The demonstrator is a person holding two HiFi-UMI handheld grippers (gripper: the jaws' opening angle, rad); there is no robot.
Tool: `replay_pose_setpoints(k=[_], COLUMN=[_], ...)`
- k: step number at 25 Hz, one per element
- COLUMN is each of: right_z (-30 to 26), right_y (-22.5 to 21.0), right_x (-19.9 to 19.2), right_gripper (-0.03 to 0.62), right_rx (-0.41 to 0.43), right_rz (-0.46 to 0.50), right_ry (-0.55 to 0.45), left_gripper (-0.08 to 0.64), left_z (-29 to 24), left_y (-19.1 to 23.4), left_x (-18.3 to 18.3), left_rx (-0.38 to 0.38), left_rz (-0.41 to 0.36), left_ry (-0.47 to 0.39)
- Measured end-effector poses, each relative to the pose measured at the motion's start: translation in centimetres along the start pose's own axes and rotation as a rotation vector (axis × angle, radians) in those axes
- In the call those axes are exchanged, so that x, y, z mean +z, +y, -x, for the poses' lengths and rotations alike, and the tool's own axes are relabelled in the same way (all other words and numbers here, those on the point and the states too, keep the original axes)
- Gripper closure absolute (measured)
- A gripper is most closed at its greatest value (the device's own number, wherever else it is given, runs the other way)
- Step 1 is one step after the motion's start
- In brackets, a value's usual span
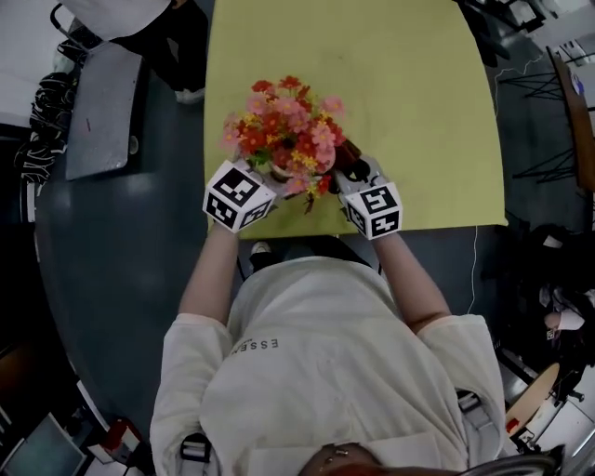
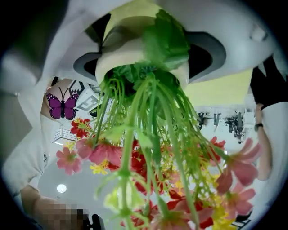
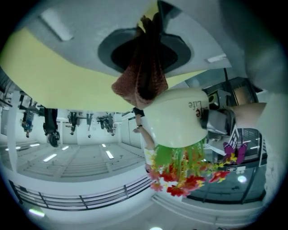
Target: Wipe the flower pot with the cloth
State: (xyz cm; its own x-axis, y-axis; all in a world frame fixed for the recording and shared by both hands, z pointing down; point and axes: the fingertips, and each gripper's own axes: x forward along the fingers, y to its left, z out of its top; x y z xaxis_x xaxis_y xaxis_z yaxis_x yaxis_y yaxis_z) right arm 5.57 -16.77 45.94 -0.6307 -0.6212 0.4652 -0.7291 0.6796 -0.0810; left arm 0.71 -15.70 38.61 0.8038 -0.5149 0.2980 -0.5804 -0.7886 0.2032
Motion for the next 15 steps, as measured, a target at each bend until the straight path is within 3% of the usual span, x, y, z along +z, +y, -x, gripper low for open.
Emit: replay_pose_setpoints(k=[3, 8, 15], right_z=[-0.1, 0.1, 0.5], right_y=[2.3, 4.5, 8.5], right_x=[2.2, 3.1, 3.2], right_gripper=[0.534, 0.534, 0.534], right_rx=[0.042, 0.074, 0.155], right_rz=[0.045, -0.014, -0.005], right_ry=[-0.050, -0.081, -0.089], left_gripper=[0.000, 0.000, 0.000], left_z=[0.5, 1.2, 0.7], left_y=[0.3, 0.2, -0.4], left_x=[1.4, 2.3, 3.6], left_rx=[0.015, 0.032, 0.023], left_rz=[0.009, 0.037, 0.060], left_ry=[-0.014, -0.047, -0.087])
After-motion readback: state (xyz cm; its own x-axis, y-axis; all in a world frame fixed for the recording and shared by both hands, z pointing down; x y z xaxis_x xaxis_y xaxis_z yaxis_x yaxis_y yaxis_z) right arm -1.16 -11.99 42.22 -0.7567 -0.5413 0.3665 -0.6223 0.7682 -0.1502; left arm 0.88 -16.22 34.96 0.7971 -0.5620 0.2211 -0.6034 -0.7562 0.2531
